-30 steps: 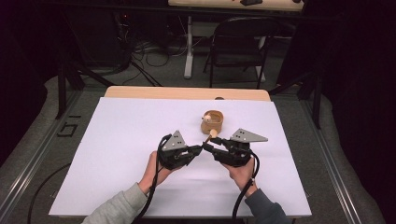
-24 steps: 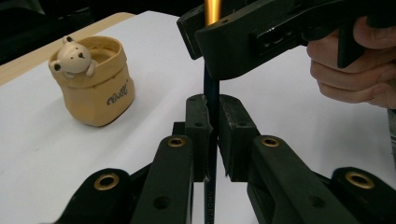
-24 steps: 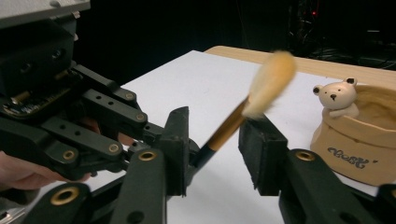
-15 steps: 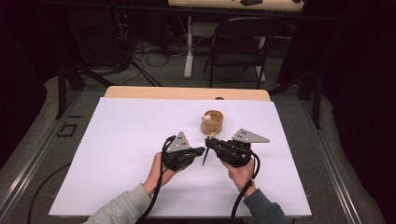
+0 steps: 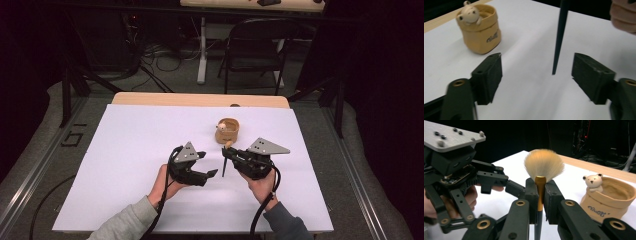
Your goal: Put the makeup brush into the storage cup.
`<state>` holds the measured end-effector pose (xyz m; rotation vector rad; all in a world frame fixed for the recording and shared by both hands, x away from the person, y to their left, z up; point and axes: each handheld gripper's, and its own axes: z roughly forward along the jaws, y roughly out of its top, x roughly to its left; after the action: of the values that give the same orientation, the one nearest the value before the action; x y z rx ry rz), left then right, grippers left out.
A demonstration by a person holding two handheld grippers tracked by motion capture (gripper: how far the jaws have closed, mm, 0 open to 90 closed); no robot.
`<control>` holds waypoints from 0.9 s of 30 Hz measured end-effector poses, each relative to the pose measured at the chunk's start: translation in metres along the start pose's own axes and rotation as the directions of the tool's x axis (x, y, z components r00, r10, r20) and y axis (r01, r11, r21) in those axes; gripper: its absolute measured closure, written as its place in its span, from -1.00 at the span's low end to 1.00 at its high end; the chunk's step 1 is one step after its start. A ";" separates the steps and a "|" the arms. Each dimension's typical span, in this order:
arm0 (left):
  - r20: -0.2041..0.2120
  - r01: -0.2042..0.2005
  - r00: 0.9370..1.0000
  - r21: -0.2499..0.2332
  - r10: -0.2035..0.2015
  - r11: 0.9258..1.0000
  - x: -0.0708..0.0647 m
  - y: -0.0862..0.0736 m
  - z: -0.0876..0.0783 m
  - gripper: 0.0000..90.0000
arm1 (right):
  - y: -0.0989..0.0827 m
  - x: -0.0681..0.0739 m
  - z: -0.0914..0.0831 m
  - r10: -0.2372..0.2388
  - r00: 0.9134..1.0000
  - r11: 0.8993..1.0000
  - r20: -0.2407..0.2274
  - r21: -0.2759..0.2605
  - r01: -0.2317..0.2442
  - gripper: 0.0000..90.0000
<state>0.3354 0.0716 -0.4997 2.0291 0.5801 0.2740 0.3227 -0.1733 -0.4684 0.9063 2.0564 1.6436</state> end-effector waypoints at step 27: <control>-0.192 0.008 0.981 -0.118 -0.031 0.993 0.034 -0.058 -0.071 -1.00 | 0.007 -0.010 -0.010 -0.077 0.995 0.996 0.056 0.059 0.073 0.85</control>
<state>0.3185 0.1667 -0.5151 1.8952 0.6880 0.4870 0.3255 -0.1866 -0.4599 0.8740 2.0814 1.5095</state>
